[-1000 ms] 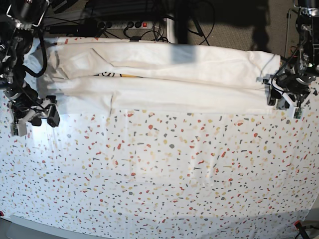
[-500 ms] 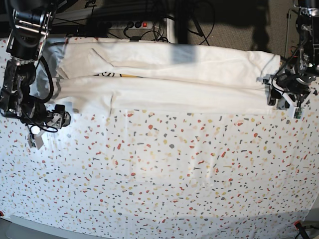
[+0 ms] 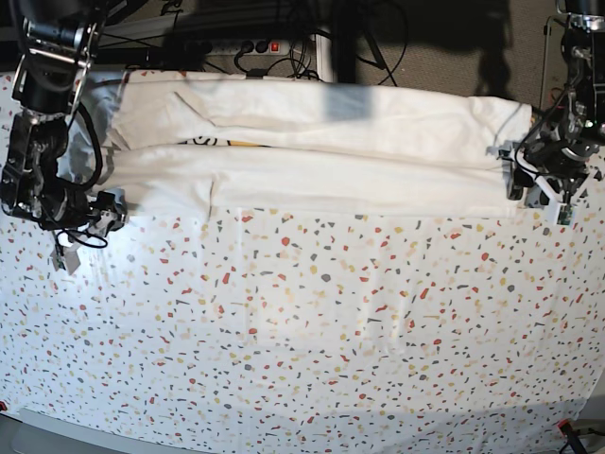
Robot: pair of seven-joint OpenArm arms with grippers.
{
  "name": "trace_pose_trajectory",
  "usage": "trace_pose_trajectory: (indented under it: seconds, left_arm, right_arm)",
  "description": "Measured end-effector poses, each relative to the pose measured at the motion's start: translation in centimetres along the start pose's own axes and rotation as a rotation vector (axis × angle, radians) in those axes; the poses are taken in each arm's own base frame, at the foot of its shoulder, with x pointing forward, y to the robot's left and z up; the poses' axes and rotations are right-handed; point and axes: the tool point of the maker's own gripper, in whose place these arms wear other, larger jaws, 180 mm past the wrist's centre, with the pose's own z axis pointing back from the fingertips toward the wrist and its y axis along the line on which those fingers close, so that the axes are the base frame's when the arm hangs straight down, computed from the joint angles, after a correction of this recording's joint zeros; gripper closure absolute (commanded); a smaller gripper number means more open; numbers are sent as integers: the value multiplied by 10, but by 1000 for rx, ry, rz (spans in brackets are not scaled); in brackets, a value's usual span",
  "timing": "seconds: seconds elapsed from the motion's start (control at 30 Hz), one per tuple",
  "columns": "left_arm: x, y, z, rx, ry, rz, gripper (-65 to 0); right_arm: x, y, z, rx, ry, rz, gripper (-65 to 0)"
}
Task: Fold the T-shirt properly
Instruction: 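Release the hem and lift the right gripper away from the shirt, then grasp the shirt's sleeve end with the right gripper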
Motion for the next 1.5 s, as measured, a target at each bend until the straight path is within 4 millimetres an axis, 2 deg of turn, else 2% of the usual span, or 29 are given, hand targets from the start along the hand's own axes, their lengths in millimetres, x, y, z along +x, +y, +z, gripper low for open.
trace_pose_trajectory:
  seconds: [0.03,0.07,0.17,0.27,0.47,0.53,0.73,0.8,0.9,0.93,0.97,1.03,1.17,1.37,1.5]
  left_arm:
    - [0,0,0,0,0,0,-345]
    - [0,0,0,0,0,0,-346]
    - [0,0,0,0,0,0,-345]
    - [0,0,0,0,0,0,-346]
    - [0,0,0,0,0,0,-345]
    - [-1,0,0,0,4,0,-345]
    - [-1,0,0,0,6,0,-345]
    - [-1,0,0,0,6,0,-345]
    - [-1,0,0,0,7,0,-346]
    - [-1,0,0,0,7,0,-345]
    - [-1,0,0,0,7,0,-346]
    - [-1,0,0,0,7,0,-345]
    - [-2,0,0,0,11,1,-346]
    - [-3,0,0,-2,12,2,-345]
    - [-3,0,0,-2,12,3,-345]
  right_arm:
    - [0,0,0,0,1,-1,-29]
    - [0,0,0,0,0,-1,0]
    - [4,1,0,7,-26,11,0]
    - [11,9,4,41,-47,103,0]
    - [46,22,28,18,-149,199,0]
    - [43,26,33,16,-159,225,0]
    - [5,33,38,11,-104,274,0]
    - [3,30,37,-4,-93,281,0]
    - [17,32,39,2,-163,283,-246]
    - [22,34,40,10,-201,277,-314]
    - [26,35,39,19,-231,268,-352]
    - [24,29,32,21,-228,233,-364]
    - [6,12,11,34,-103,116,-364]
    - [20,-3,6,48,-63,39,-364]
    - [14,-5,4,46,-36,35,-364]
